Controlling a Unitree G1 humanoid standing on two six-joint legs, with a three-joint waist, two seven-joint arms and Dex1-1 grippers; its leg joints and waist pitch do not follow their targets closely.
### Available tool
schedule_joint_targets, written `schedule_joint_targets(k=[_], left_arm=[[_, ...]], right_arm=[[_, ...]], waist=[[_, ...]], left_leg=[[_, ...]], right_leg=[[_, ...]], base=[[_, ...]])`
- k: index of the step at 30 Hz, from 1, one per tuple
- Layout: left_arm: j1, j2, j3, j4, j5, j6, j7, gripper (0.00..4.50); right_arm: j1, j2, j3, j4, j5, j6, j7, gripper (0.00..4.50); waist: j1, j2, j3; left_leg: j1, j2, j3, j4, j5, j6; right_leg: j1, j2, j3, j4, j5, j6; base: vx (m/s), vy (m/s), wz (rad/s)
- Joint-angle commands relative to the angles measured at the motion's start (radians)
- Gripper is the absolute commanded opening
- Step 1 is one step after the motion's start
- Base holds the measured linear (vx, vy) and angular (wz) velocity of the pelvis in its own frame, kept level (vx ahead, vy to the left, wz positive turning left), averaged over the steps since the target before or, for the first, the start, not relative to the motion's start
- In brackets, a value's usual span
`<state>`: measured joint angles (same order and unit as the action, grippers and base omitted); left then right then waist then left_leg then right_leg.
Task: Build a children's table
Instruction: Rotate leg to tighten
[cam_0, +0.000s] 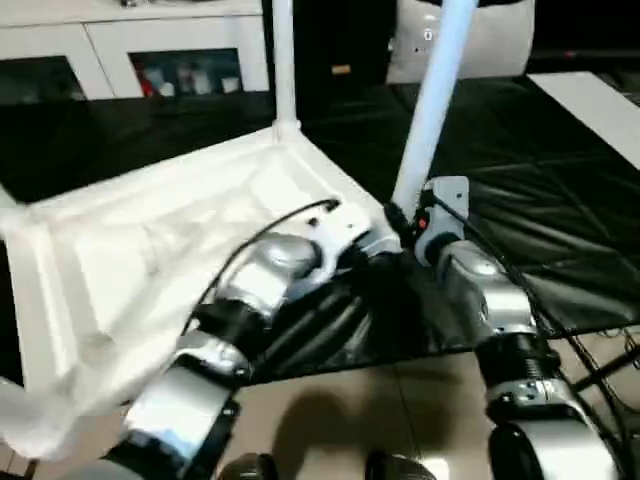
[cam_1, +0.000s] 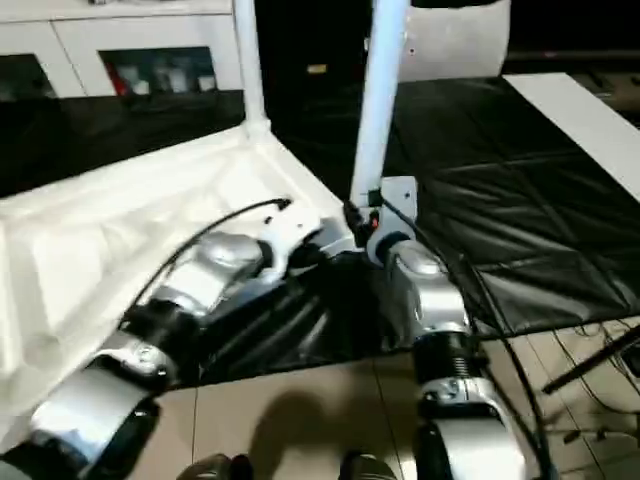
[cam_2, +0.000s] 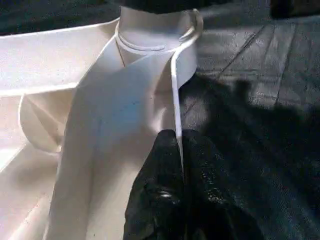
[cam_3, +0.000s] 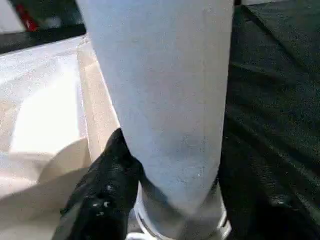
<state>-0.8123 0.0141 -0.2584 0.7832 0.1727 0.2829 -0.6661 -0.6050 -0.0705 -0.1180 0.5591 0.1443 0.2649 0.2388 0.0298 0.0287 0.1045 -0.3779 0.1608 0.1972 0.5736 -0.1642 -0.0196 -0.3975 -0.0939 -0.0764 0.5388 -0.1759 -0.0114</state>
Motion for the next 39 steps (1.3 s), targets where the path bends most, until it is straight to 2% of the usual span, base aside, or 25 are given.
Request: schedule_joint_targets(k=[1, 2, 5, 9, 10, 11, 13, 15, 16, 17, 19, 21, 22, 23, 24, 26, 28, 29, 30, 31, 32, 34, 36, 37, 39], left_arm=[[-0.031, -0.041, -0.016, -0.020, -0.014, -0.021, -0.006, 0.00], [-0.027, -0.037, -0.017, -0.024, -0.012, -0.020, -0.008, 0.00], [-0.020, -0.010, -0.019, 0.001, 0.004, -0.047, -0.008, 0.00], [-0.017, 0.018, -0.025, 0.023, 0.013, -0.087, -0.013, 0.00], [-0.016, 0.026, -0.026, 0.025, 0.013, -0.106, -0.020, 0.00], [-0.012, 0.039, -0.025, 0.025, 0.010, -0.111, -0.034, 0.00], [-0.006, 0.058, -0.028, 0.024, 0.010, -0.130, -0.059, 0.00], [0.004, 0.078, -0.034, 0.022, 0.009, -0.157, -0.093, 0.00], [0.009, 0.090, -0.039, 0.019, 0.009, -0.167, -0.111, 0.00], [0.018, 0.105, -0.045, 0.011, 0.002, -0.183, -0.147, 0.00], [0.027, 0.121, -0.053, 0.006, -0.007, -0.201, -0.186, 0.00], [0.033, 0.139, -0.065, 0.007, -0.011, -0.238, -0.235, 0.00], [0.035, 0.145, -0.069, 0.007, -0.012, -0.248, -0.251, 0.00], [0.038, 0.159, -0.076, 0.010, -0.013, -0.271, -0.282, 0.00], [0.039, 0.168, -0.081, 0.015, -0.013, -0.288, -0.302, 0.00], [0.039, 0.180, -0.088, 0.019, -0.009, -0.302, -0.323, 0.00], [0.039, 0.191, -0.095, 0.022, -0.006, -0.323, -0.342, 0.00], [0.044, 0.206, -0.104, 0.018, -0.015, -0.360, -0.397, 0.00], [0.044, 0.206, -0.104, 0.018, -0.015, -0.360, -0.397, 0.00], [0.052, 0.236, -0.124, 0.005, -0.024, -0.412, -0.488, 0.00], [0.055, 0.246, -0.132, 0.000, -0.029, -0.429, -0.522, 0.00], [0.061, 0.273, -0.153, -0.017, -0.035, -0.463, -0.609, 0.00], [0.063, 0.281, -0.161, -0.025, -0.038, -0.471, -0.640, 0.00], [0.064, 0.283, -0.163, -0.026, -0.038, -0.472, -0.644, 0.00], [0.068, 0.295, -0.176, -0.039, -0.039, -0.483, -0.683, 0.00]], right_arm=[[0.027, 0.037, 0.026, 0.040, 0.018, 0.038, 0.024, 2.78], [0.035, 0.033, 0.026, 0.026, 0.023, 0.023, 0.044, 2.89], [0.061, 0.001, 0.023, -0.007, 0.027, -0.036, 0.088, 3.13], [0.095, -0.045, 0.039, -0.049, 0.028, -0.078, 0.166, 3.43], [0.108, -0.061, 0.045, -0.061, 0.028, -0.091, 0.199, 3.69], [0.129, -0.086, 0.039, -0.086, 0.047, -0.097, 0.252, 3.69], [0.153, -0.120, 0.030, -0.118, 0.073, -0.105, 0.322, 3.84], [0.177, -0.162, 0.024, -0.150, 0.100, -0.116, 0.402, 4.03], [0.186, -0.187, 0.020, -0.163, 0.113, -0.120, 0.444, 4.12], [0.195, -0.222, 0.018, -0.176, 0.123, -0.128, 0.497, 4.18], [0.204, -0.260, 0.017, -0.187, 0.132, -0.137, 0.550, 4.38], [0.203, -0.302, 0.014, -0.194, 0.147, -0.125, 0.615, 4.38], [0.203, -0.316, 0.013, -0.197, 0.152, -0.121, 0.638, 4.38], [0.203, -0.347, 0.024, -0.204, 0.157, -0.117, 0.696, 4.38], [0.205, -0.368, 0.033, -0.210, 0.163, -0.114, 0.736, 4.38], [0.203, -0.391, 0.044, -0.209, 0.164, -0.120, 0.780, 4.38], [0.200, -0.407, 0.052, -0.206, 0.164, -0.126, 0.812, 4.38], [0.194, -0.424, 0.063, -0.199, 0.166, -0.134, 0.855, 4.23], [0.194, -0.424, 0.063, -0.199, 0.166, -0.134, 0.855, 4.23], [0.180, -0.450, 0.090, -0.186, 0.169, -0.139, 0.935, 4.23], [0.175, -0.459, 0.099, -0.181, 0.170, -0.141, 0.965, 3.95], [0.160, -0.478, 0.127, -0.164, 0.169, -0.143, 1.042, 3.84], [0.154, -0.483, 0.141, -0.156, 0.162, -0.150, 1.066, 3.77], [0.153, -0.484, 0.144, -0.155, 0.160, -0.150, 1.071, 3.57], [0.148, -0.492, 0.180, -0.148, 0.142, -0.156, 1.114, 3.47]], waist=[[0.002, 0.000, -0.060], [0.005, -0.003, -0.060], [0.015, -0.003, -0.061], [0.023, -0.004, -0.061], [0.025, -0.006, -0.059], [0.029, -0.002, -0.059], [0.035, -0.006, -0.060], [0.038, -0.007, -0.063], [0.037, -0.002, -0.063], [0.035, -0.005, -0.064], [0.039, -0.005, -0.066], [0.037, -0.009, -0.066], [0.040, -0.007, -0.069], [0.039, -0.010, -0.072], [0.046, -0.008, -0.078], [0.051, -0.008, -0.078], [0.058, -0.010, -0.078], [0.063, -0.007, -0.079], [0.064, -0.007, -0.078], [0.066, -0.007, -0.076], [0.066, -0.007, -0.075], [0.066, -0.007, -0.073], [0.068, -0.008, -0.069], [0.069, -0.007, -0.070], [0.073, -0.007, -0.072]], left_leg=[[0.035, 0.065, -0.050, -0.094, -0.509, -0.018], [0.033, 0.064, -0.044, -0.093, -0.481, -0.008], [0.028, 0.065, -0.038, -0.090, -0.416, 0.022], [0.024, 0.066, -0.036, -0.089, -0.387, 0.044], [0.027, 0.066, -0.035, -0.089, -0.397, 0.044], [0.028, 0.064, -0.035, -0.087, -0.398, 0.043], [0.025, 0.064, -0.033, -0.087, -0.378, 0.057], [0.018, 0.068, -0.034, -0.087, -0.326, 0.079], [0.016, 0.068, -0.036, -0.088, -0.322, 0.082], [0.010, 0.067, -0.036, -0.086, -0.314, 0.087], [0.014, 0.069, -0.031, -0.082, -0.292, 0.097], [0.010, 0.068, -0.030, -0.078, -0.270, 0.111], [0.016, 0.069, -0.026, -0.074, -0.253, 0.118], [0.011, 0.068, -0.025, -0.071, -0.223, 0.129], [0.007, 0.068, -0.026, -0.066, -0.179, 0.148], [0.003, 0.069, -0.023, -0.060, -0.134, 0.174], [0.002, 0.069, -0.021, -0.055, -0.125, 0.185], [0.005, 0.070, -0.021, -0.055, -0.127, 0.183], [0.003, 0.070, -0.022, -0.056, -0.133, 0.182], [0.005, 0.071, -0.022, -0.058, -0.151, 0.174], [0.005, 0.072, -0.024, -0.060, -0.169, 0.164], [0.009, 0.075, -0.024, -0.064, -0.200, 0.143], [0.014, 0.079, -0.023, -0.068, -0.228, 0.121], [0.015, 0.080, -0.025, -0.069, -0.233, 0.115], [0.015, 0.081, -0.024, -0.069, -0.224, 0.107]], right_leg=[[0.018, -0.070, 0.038, -0.074, -0.410, -0.141], [0.018, -0.070, 0.042, -0.070, -0.370, -0.164], [0.023, -0.072, 0.049, -0.065, -0.325, -0.183], [0.025, -0.070, 0.047, -0.064, -0.335, -0.184], [0.021, -0.071, 0.048, -0.068, -0.370, -0.180], [0.021, -0.073, 0.048, -0.071, -0.402, -0.171], [0.025, -0.074, 0.048, -0.076, -0.407, -0.157], [0.030, -0.073, 0.048, -0.067, -0.356, -0.166], [0.030, -0.071, 0.047, -0.065, -0.348, -0.174], [0.035, -0.072, 0.045, -0.063, -0.337, -0.183], [0.032, -0.071, 0.046, -0.060, -0.299, -0.202], [0.034, -0.071, 0.046, -0.053, -0.273, -0.222], [0.031, -0.070, 0.047, -0.052, -0.250, -0.233], [0.036, -0.069, 0.046, -0.045, -0.215, -0.244], [0.042, -0.068, 0.043, -0.037, -0.167, -0.251], [0.038, -0.065, 0.043, -0.026, -0.099, -0.268], [0.038, -0.067, 0.042, -0.022, -0.089, -0.276], [0.036, -0.068, 0.042, -0.022, -0.104, -0.277], [0.037, -0.068, 0.039, -0.024, -0.119, -0.276], [0.036, -0.068, 0.039, -0.028, -0.150, -0.272], [0.038, -0.067, 0.038, -0.029, -0.177, -0.268], [0.034, -0.068, 0.041, -0.031, -0.215, -0.264], [0.030, -0.069, 0.044, -0.037, -0.261, -0.252], [0.031, -0.071, 0.044, -0.035, -0.267, -0.253], [0.031, -0.070, 0.047, -0.033, -0.256, -0.255]], base=[[0.000, 0.000, 0.00], [0.000, 0.000, 0.00], [0.000, 0.000, 0.00], [0.000, 0.000, 0.00], [0.000, 0.000, 0.00], [0.000, 0.000, 0.00], [0.000, 0.000, 0.00], [0.000, 0.000, 0.00], [0.000, 0.000, 0.00], [0.000, 0.000, 0.00], [0.000, 0.000, 0.00], [0.000, 0.000, 0.00], [0.000, 0.000, 0.00], [0.000, 0.000, 0.00], [0.000, 0.000, 0.00], [0.000, 0.000, 0.00], [0.000, 0.000, 0.00], [0.000, 0.000, 0.00], [0.000, 0.000, 0.00], [0.000, 0.000, 0.00], [0.000, 0.000, 0.00], [0.000, 0.000, 0.00], [0.000, 0.000, 0.00], [0.000, 0.000, 0.00], [0.000, 0.000, 0.00]])
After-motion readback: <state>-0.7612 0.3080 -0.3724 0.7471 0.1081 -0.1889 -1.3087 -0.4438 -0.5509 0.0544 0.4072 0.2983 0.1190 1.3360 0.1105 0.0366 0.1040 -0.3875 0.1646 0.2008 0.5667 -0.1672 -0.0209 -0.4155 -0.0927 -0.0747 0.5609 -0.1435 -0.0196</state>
